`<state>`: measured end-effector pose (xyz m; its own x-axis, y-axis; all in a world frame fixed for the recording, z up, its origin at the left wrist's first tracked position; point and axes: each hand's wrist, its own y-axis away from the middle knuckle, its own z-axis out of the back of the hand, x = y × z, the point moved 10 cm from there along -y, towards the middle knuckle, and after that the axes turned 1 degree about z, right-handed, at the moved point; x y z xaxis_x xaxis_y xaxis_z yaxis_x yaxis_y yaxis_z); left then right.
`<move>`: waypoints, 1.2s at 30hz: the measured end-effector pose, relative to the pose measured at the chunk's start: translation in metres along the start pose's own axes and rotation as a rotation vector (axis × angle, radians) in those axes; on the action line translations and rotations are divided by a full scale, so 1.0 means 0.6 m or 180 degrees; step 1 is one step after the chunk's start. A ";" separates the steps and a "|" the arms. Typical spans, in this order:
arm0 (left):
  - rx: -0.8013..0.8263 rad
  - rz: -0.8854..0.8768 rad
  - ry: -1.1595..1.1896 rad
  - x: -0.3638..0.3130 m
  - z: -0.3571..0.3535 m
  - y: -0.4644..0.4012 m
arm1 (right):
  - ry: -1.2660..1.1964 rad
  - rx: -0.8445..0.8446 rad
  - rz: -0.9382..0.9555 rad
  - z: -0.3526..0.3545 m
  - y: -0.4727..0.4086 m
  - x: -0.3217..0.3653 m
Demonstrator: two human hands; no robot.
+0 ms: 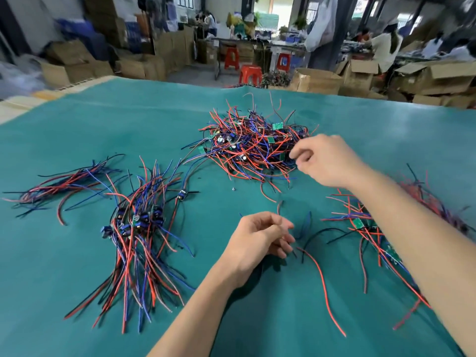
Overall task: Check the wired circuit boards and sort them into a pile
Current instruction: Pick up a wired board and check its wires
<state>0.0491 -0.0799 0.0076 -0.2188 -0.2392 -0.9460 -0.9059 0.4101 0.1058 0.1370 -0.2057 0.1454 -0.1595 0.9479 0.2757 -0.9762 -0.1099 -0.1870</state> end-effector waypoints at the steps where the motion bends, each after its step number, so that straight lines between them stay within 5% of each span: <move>1: 0.0012 0.0004 -0.0005 0.001 0.000 0.000 | 0.0029 -0.0097 0.0040 -0.007 -0.031 0.014; 9: 0.0066 -0.0001 -0.0055 0.004 -0.002 -0.003 | 0.0625 -0.0568 -0.0472 -0.051 -0.131 0.028; 13: 0.0061 0.0000 -0.0096 0.004 -0.002 -0.003 | 0.0325 -0.0952 -0.0724 -0.047 -0.124 0.012; 24: -0.0087 0.0080 0.0210 0.005 0.008 -0.002 | -0.2410 -0.1453 -0.0996 0.018 0.032 -0.038; 36: -0.0464 0.0141 0.0777 0.010 0.032 -0.008 | -0.6678 -0.0615 -0.0900 -0.074 0.197 -0.036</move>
<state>0.0590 -0.0663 -0.0047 -0.3241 -0.4360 -0.8396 -0.9322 0.2982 0.2050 0.0318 -0.2258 0.0755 -0.0672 -0.7465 0.6620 -0.9955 0.0946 0.0056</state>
